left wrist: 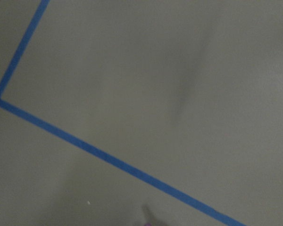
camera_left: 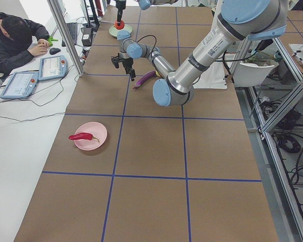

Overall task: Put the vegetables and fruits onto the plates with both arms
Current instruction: 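Grasp the purple eggplant with the left gripper while the right carries the pomegranate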

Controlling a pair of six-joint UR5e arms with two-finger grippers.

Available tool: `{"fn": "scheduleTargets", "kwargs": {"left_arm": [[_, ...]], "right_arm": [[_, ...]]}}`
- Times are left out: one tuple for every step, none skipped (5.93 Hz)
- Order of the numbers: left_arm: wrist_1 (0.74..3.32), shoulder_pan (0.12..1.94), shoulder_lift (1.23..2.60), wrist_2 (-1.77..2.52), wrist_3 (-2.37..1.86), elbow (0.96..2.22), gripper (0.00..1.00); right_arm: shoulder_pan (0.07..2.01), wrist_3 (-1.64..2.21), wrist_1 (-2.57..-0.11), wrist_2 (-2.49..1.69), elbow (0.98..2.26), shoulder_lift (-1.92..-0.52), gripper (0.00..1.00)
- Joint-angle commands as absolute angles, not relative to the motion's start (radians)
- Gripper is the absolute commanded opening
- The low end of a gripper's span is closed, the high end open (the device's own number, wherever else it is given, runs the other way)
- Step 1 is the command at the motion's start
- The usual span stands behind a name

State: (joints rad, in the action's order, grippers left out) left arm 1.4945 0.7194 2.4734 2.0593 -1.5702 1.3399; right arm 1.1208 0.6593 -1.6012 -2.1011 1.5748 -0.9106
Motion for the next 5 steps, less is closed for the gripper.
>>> {"fn": "scheduleTargets", "kwargs": {"left_arm": [[1.514, 0.632, 2.485, 2.008, -1.663, 1.336, 1.00], [1.566, 0.602, 2.480, 1.979, -1.701, 1.307, 1.00], [1.584, 0.579, 2.480, 1.977, -1.704, 1.290, 1.00], [1.586, 0.566, 2.480, 1.958, -1.704, 1.278, 1.00], [1.588, 0.565, 2.480, 1.959, -1.703, 1.279, 0.95]], "right_arm": [[1.213, 0.452, -1.594, -2.102, 1.502, -0.949, 0.00], [1.233, 0.427, -1.573, -2.097, 1.462, -0.953, 0.00], [1.262, 0.408, -1.445, -2.091, 1.368, -0.969, 0.00], [1.278, 0.393, -1.331, -2.089, 1.273, -0.969, 0.00], [1.302, 0.355, -1.327, -2.086, 1.263, -0.969, 0.00]]}}
